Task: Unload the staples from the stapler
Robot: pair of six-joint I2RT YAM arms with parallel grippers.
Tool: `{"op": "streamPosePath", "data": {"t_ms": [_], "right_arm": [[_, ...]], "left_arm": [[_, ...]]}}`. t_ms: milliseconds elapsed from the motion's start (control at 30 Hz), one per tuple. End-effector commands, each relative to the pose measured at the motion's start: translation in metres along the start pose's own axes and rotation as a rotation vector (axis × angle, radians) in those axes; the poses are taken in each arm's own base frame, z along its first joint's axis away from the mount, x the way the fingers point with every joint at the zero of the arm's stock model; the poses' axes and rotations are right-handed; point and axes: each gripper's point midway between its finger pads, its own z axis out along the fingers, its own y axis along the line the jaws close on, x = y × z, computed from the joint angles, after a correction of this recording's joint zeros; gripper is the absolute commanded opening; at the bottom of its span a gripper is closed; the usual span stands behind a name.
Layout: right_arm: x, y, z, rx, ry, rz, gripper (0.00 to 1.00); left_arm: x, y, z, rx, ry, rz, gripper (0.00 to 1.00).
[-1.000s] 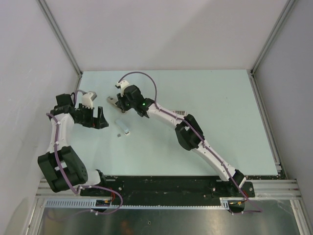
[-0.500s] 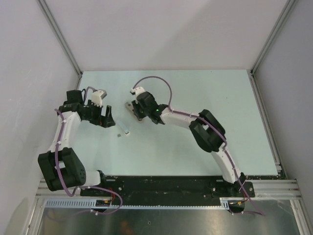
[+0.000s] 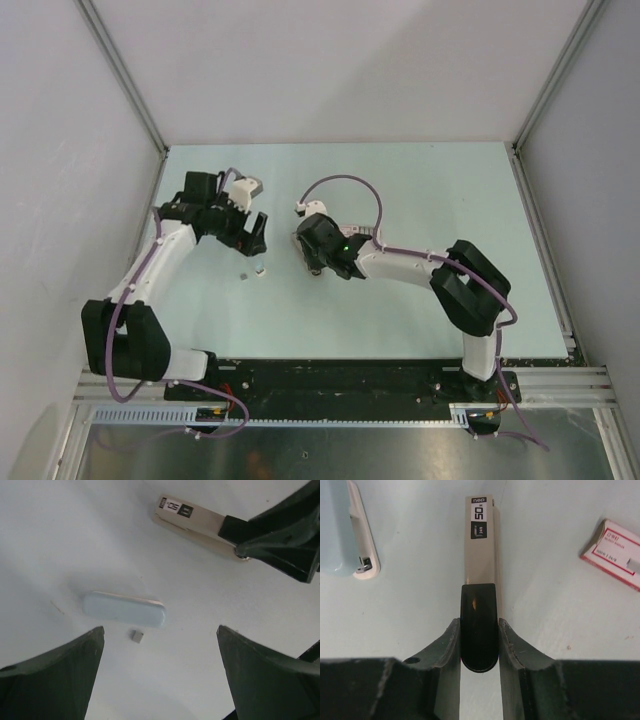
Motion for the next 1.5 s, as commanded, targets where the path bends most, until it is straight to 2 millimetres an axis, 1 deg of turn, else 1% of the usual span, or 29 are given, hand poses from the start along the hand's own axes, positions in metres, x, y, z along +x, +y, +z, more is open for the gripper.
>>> {"op": "streamPosePath", "data": {"t_ms": [0,100,167,267,300,367,467,600,667,733,833,933,1033,1133,1233,1267,1300,1367,1467], "right_arm": [[-0.007,-0.011,-0.023,0.038,0.009,0.069,0.29],[-0.017,-0.011,-0.030,0.003,0.000,0.092,0.45],[-0.024,-0.010,-0.033,-0.020,0.002,0.098,0.55],[-0.031,-0.007,-0.033,-0.030,0.010,0.083,0.68],[-0.032,-0.004,-0.032,-0.032,0.014,0.076,0.71],[-0.031,-0.001,-0.028,-0.025,0.034,0.060,0.73],[-0.027,0.002,-0.021,-0.013,0.068,0.035,0.74],[-0.013,0.006,-0.011,-0.006,0.127,0.000,0.69],[-0.005,0.005,-0.007,0.007,0.162,-0.015,0.66],[0.001,0.003,-0.005,0.029,0.193,-0.028,0.63],[0.004,0.000,-0.005,0.053,0.210,-0.047,0.61],[0.005,0.000,-0.006,0.059,0.213,-0.057,0.57],[0.006,-0.001,-0.005,0.062,0.218,-0.058,0.47],[0.009,-0.001,-0.002,0.059,0.229,-0.057,0.33],[0.010,-0.001,0.002,0.048,0.238,-0.047,0.16],[0.009,0.000,0.003,0.043,0.240,-0.041,0.09],[0.007,0.000,0.004,0.039,0.237,-0.031,0.05],[0.000,0.000,0.006,0.022,0.229,0.004,0.01],[-0.018,-0.002,0.004,-0.009,0.195,0.093,0.00]], "left_arm": [[-0.045,0.017,-0.008,-0.097,-0.079,-0.050,1.00],[-0.057,0.016,-0.016,-0.084,-0.120,-0.060,1.00],[-0.064,0.018,-0.020,-0.085,-0.145,-0.106,0.99],[-0.067,0.025,-0.020,-0.076,-0.153,-0.163,1.00],[-0.065,0.024,-0.018,-0.053,-0.151,-0.173,0.99],[-0.059,0.024,-0.014,-0.036,-0.139,-0.185,0.99],[-0.055,0.026,-0.014,-0.093,-0.122,-0.152,0.99],[-0.057,0.032,-0.023,-0.182,-0.146,-0.112,1.00],[-0.056,0.036,-0.024,-0.228,-0.141,-0.104,0.99],[-0.053,0.042,-0.024,-0.285,-0.128,-0.094,0.94],[-0.055,0.039,-0.024,-0.296,-0.140,-0.083,0.89],[-0.058,0.031,-0.022,-0.273,-0.150,-0.074,0.90],[-0.060,0.023,-0.018,-0.239,-0.154,-0.065,0.93],[-0.058,0.015,-0.015,-0.200,-0.154,-0.054,0.94],[-0.051,0.011,-0.009,-0.172,-0.137,-0.029,0.88],[-0.047,0.009,-0.006,-0.161,-0.128,-0.019,0.86],[-0.043,0.007,-0.003,-0.143,-0.118,-0.012,0.85],[-0.035,-0.002,0.004,-0.091,-0.104,-0.005,0.83],[-0.027,-0.020,0.012,0.015,-0.098,-0.006,0.85]]}}
